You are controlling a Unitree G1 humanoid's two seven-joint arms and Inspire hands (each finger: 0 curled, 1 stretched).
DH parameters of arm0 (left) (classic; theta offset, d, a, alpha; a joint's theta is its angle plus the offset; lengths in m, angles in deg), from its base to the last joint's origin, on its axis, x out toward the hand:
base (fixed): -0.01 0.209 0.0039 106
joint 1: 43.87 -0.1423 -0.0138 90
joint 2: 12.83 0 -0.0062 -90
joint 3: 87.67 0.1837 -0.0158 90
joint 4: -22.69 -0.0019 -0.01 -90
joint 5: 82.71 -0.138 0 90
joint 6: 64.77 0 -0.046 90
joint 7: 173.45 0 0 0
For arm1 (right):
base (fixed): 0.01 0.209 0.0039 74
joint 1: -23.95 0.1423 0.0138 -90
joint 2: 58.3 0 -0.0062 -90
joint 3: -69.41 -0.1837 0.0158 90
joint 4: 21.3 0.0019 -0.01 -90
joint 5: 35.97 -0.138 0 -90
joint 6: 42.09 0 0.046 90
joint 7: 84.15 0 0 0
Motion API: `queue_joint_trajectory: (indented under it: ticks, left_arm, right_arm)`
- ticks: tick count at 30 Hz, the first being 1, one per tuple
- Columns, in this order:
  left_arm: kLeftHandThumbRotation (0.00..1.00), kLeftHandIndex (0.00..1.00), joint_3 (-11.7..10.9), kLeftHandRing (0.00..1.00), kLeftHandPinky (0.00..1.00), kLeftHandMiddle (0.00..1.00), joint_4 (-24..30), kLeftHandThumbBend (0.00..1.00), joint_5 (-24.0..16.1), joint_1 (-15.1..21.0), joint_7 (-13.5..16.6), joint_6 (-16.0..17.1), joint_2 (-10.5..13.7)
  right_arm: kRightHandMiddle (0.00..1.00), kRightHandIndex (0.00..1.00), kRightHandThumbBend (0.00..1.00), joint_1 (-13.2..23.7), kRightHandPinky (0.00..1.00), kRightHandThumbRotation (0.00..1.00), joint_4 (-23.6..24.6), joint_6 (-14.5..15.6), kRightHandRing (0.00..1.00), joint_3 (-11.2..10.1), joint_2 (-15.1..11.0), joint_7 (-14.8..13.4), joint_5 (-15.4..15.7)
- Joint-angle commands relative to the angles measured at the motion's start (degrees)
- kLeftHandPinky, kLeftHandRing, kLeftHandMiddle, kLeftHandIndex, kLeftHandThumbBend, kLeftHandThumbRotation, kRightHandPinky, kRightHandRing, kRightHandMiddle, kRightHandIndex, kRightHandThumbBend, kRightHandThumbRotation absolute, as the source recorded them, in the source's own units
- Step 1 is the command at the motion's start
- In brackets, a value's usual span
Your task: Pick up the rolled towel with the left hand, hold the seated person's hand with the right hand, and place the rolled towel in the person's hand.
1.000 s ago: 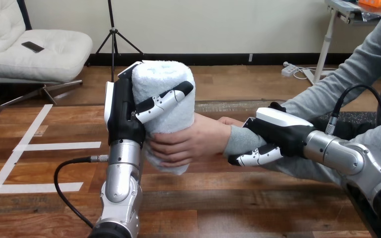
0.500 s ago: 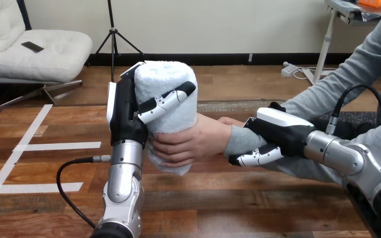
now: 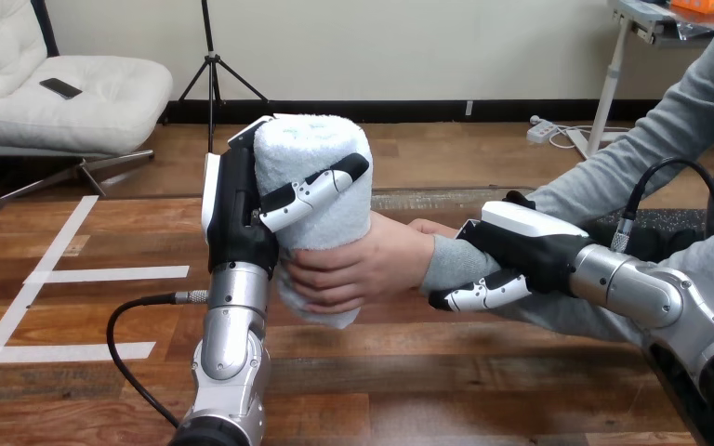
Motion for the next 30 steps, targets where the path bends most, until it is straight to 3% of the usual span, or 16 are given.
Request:
queue_joint_trajectory:
  ticks: [1, 8, 10, 13, 19, 30]
  left_arm:
    - [0.0, 0.42, 0.55, 0.36, 0.33, 0.4, 1.27, 0.63, 0.27, 5.93, -2.2, -0.1, -1.16]
    - [0.02, 0.48, 0.73, 0.41, 0.37, 0.46, 1.65, 0.67, 1.77, 5.53, -6.3, -2.34, -0.31]
    - [0.16, 0.55, 0.77, 0.46, 0.4, 0.51, 1.85, 0.74, 2.13, 5.38, -7.48, -2.78, -0.07]
    - [0.28, 0.61, 0.79, 0.51, 0.45, 0.56, 2.27, 0.81, 2.59, 5.03, -9.16, -3.3, 0.32]
    - [0.54, 0.72, 1.12, 0.63, 0.57, 0.68, 3.3, 0.96, 1.91, 4.3, -9.48, -3.49, 1.03]
    - [0.74, 0.82, 1.33, 0.77, 0.74, 0.78, 4.92, 1.0, 0.36, 2.63, -8.78, -2.85, 2.57]
  right_arm:
    - [0.3, 0.29, 0.51, 7.34, 0.21, 0.48, 2.5, -1.96, 0.25, -1.39, 0.43, -2.27, -1.14]
    - [0.29, 0.29, 0.5, 7.12, 0.21, 0.48, 2.67, -1.95, 0.25, -1.33, 0.24, -2.28, -1.06]
    - [0.3, 0.29, 0.5, 7.05, 0.21, 0.48, 2.75, -1.91, 0.25, -1.33, 0.2, -2.29, -1.06]
    - [0.3, 0.29, 0.5, 6.96, 0.21, 0.48, 2.67, -2.05, 0.25, -1.36, 0.16, -2.33, -1.09]
    - [0.3, 0.29, 0.5, 6.9, 0.21, 0.48, 2.29, -2.38, 0.25, -1.37, 0.12, -2.45, -1.08]
    - [0.3, 0.29, 0.5, 6.63, 0.22, 0.48, 2.2, -2.56, 0.25, -1.62, 0.19, -2.03, -1.64]
